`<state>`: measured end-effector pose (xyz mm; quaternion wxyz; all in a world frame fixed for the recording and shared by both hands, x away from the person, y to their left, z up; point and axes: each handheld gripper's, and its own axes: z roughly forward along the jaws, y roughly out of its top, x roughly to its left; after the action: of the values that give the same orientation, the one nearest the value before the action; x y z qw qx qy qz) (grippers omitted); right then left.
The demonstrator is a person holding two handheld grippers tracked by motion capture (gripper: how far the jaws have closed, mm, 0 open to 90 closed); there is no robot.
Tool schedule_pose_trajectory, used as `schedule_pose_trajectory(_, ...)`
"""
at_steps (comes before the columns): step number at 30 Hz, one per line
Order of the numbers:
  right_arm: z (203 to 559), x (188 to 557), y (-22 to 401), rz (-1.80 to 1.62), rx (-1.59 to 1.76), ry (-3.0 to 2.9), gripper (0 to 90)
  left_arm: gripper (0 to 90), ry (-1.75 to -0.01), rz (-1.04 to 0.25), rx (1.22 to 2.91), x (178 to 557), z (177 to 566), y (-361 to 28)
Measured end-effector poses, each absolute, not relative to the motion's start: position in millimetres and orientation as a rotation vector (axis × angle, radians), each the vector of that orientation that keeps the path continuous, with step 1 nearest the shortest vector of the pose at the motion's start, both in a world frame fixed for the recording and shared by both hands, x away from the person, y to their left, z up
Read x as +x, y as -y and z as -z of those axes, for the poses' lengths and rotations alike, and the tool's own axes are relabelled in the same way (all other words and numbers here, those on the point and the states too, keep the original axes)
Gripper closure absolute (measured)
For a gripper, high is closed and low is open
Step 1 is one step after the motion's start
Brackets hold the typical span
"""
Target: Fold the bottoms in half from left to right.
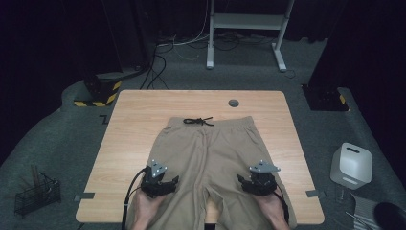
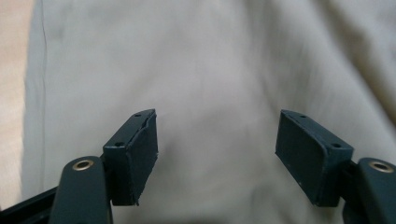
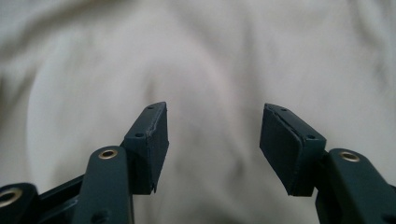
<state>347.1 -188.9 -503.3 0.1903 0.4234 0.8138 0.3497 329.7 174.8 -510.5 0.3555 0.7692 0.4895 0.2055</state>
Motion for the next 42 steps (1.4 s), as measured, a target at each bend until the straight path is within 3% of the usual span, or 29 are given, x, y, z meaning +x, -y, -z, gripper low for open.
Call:
schedule_pose_trajectory(7,491.5,395.0,184.9,-1.0,1.256,-2.211,42.8,29.7,-1.249,-0.55,1.955,381.4,492.0,-169.6)
schedule_pose_trajectory(19,510.9,451.3,172.7,-0.884,1.36,-2.197,43.3,31.4,-1.315,-0.539,1.995,437.1,518.3,-166.1)
schedule_pose_trajectory(34,519.2,429.6,177.3,-0.905,1.318,-2.21,42.2,32.7,-1.273,-0.599,1.992,411.6,526.4,-162.9)
schedule_pose_trajectory(42,521.1,387.0,185.8,-0.936,1.269,-2.228,42.2,32.7,-1.258,-0.59,1.992,367.8,526.8,-162.9)
